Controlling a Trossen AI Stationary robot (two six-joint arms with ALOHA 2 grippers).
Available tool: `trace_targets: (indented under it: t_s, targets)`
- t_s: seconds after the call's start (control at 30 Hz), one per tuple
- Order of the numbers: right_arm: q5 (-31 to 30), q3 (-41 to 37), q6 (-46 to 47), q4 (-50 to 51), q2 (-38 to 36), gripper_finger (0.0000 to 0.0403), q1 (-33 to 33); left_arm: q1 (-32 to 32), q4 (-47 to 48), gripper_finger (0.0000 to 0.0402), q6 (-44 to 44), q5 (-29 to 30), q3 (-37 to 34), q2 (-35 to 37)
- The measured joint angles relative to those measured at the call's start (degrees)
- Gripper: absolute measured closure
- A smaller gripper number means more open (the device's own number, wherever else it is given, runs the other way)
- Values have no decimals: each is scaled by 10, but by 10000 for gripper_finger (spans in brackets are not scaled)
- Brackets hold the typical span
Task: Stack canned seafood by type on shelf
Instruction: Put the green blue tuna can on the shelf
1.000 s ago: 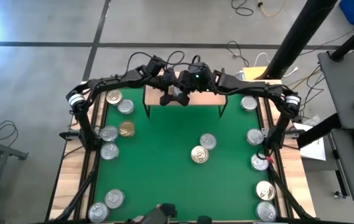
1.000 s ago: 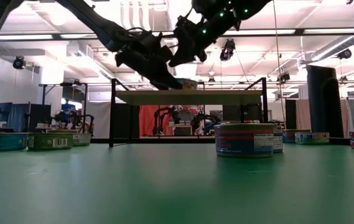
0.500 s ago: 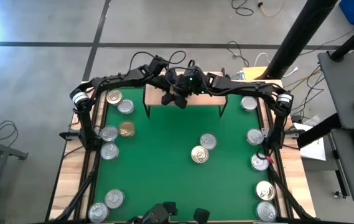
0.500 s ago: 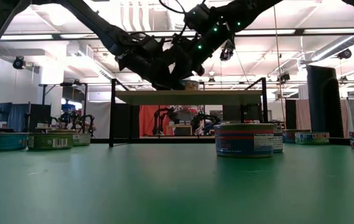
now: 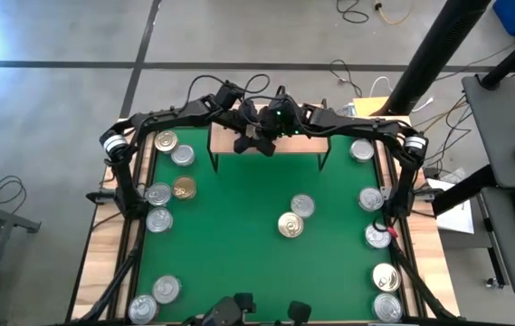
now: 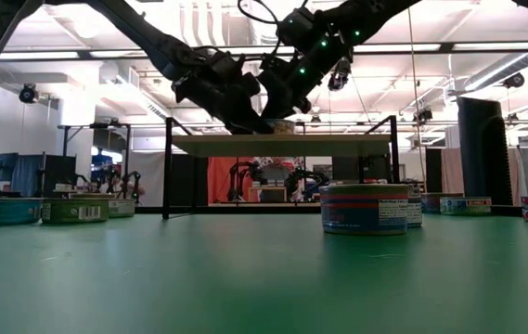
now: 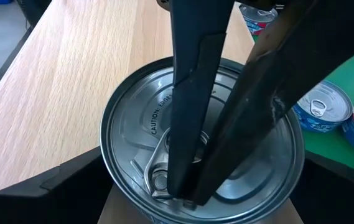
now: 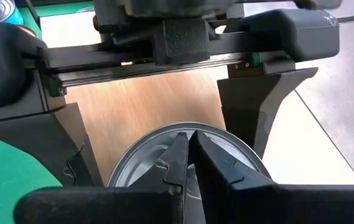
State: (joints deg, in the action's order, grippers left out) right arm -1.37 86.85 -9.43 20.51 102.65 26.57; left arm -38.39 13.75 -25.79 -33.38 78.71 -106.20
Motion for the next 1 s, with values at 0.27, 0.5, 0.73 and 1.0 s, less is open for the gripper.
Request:
trace_targets:
  t_s: [0.27, 0.5, 0.73, 1.0]
  targets:
    - [1, 0, -23, 4, 1, 380, 0, 0, 11, 3, -2, 5, -2, 11]
    - [-14, -2, -32, 38, 0, 380, 6, -11, 19, 4, -22, -1, -2, 25]
    - [-36, -2, -32, 62, 0, 380, 12, -32, 36, 4, -24, -1, -2, 44]
    - [-99, -2, -47, 96, -4, 381, 26, -11, 113, 4, -49, -2, -36, 130]
